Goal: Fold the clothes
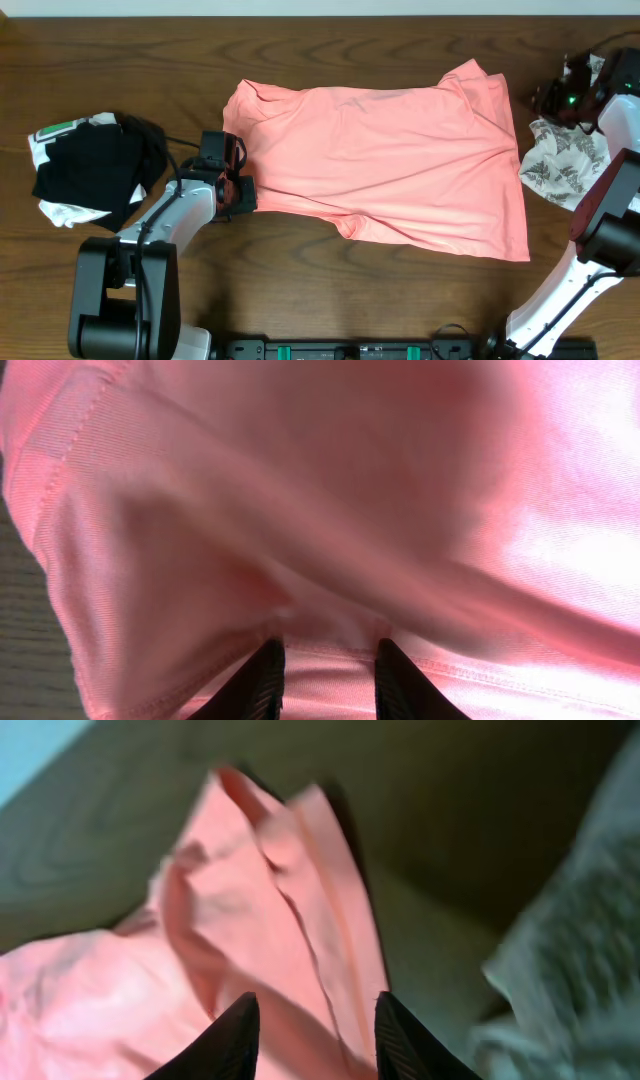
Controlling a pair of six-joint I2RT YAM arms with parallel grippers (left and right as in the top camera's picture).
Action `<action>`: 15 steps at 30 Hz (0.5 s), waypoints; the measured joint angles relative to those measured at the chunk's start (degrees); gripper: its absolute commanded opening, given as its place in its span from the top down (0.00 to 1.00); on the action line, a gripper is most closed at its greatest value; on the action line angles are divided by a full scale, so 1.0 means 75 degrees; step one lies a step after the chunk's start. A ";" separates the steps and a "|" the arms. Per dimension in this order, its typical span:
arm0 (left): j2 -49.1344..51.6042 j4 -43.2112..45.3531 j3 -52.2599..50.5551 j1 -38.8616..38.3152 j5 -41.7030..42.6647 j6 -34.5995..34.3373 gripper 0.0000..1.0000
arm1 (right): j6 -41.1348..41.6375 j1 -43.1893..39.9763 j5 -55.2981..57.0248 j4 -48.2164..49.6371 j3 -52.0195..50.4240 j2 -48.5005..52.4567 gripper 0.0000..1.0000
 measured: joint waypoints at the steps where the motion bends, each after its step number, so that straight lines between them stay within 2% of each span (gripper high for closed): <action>1: 0.0000 -0.0003 0.0000 0.0000 0.0000 0.0000 0.68 | -0.0055 0.0061 -0.0052 0.0198 0.0000 0.0000 0.63; 10: 0.0000 0.0000 0.0000 0.0000 0.0003 0.0000 0.68 | -0.0455 0.1128 0.0090 0.1883 0.0006 0.0146 0.60; 15: 0.0000 0.0000 0.0000 0.0000 0.0003 0.0000 0.68 | -0.0446 0.1425 0.0516 0.2509 0.0012 0.0685 0.63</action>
